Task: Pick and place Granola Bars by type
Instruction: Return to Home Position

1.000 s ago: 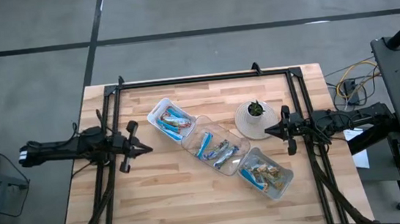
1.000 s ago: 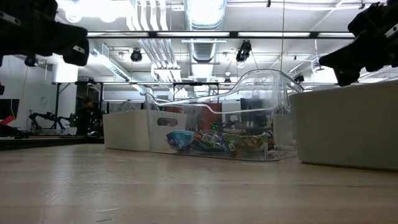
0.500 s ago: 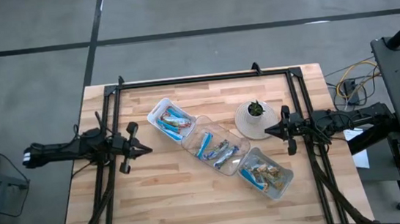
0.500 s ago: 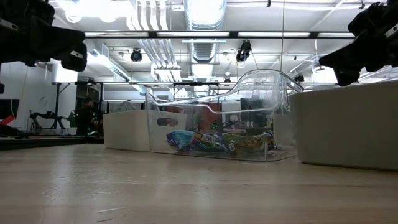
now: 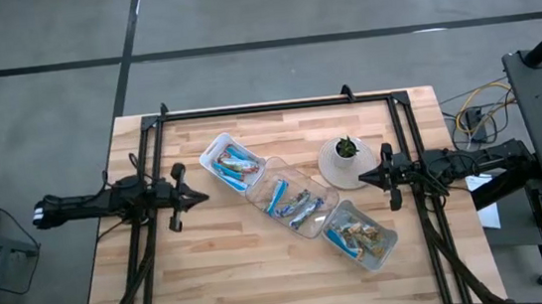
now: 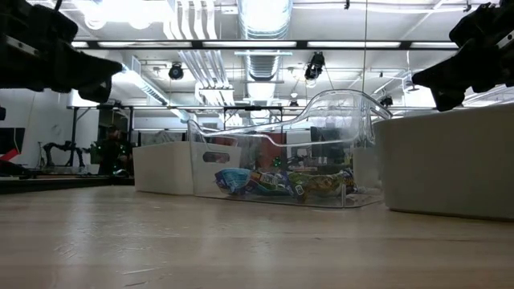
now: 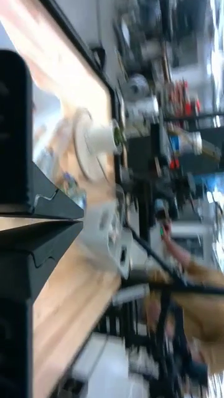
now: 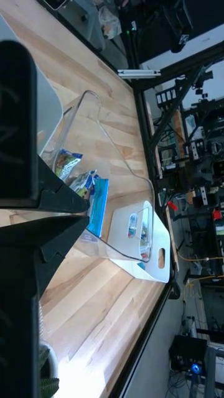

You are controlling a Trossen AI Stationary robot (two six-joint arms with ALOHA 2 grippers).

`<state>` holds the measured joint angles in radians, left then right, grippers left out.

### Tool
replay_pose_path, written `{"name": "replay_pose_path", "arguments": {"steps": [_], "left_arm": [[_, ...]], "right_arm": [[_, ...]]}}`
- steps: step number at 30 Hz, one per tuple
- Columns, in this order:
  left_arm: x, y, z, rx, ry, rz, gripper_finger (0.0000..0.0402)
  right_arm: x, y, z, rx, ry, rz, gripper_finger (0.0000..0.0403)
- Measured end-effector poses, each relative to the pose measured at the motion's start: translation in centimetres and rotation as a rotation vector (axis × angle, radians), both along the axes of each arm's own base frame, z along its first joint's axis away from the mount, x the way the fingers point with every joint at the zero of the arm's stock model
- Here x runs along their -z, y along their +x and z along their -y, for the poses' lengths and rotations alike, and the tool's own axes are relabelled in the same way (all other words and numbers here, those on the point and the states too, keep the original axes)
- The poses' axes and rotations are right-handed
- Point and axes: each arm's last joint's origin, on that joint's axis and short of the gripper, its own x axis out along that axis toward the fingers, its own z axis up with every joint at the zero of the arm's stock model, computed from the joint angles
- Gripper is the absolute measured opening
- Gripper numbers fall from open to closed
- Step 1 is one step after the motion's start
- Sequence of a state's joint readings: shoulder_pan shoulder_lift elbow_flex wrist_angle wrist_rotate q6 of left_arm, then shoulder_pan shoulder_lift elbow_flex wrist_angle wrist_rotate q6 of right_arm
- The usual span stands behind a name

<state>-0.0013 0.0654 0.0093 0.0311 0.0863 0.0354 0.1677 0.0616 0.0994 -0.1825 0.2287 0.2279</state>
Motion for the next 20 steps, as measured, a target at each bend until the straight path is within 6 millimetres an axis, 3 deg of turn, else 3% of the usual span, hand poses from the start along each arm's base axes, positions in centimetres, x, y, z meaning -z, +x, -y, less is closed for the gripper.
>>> {"name": "replay_pose_path", "arguments": {"steps": [4,20], "left_arm": [[0.08,0.01,-0.31,-0.107,0.001,-0.007,0.0],[0.12,0.03,-0.32,-0.111,0.001,-0.011,0.0]], "right_arm": [[0.0,0.0,0.0,0.0,0.0,0.0,0.0013],[0.0,0.0,0.0,0.0,0.0,0.0,0.0013]]}}
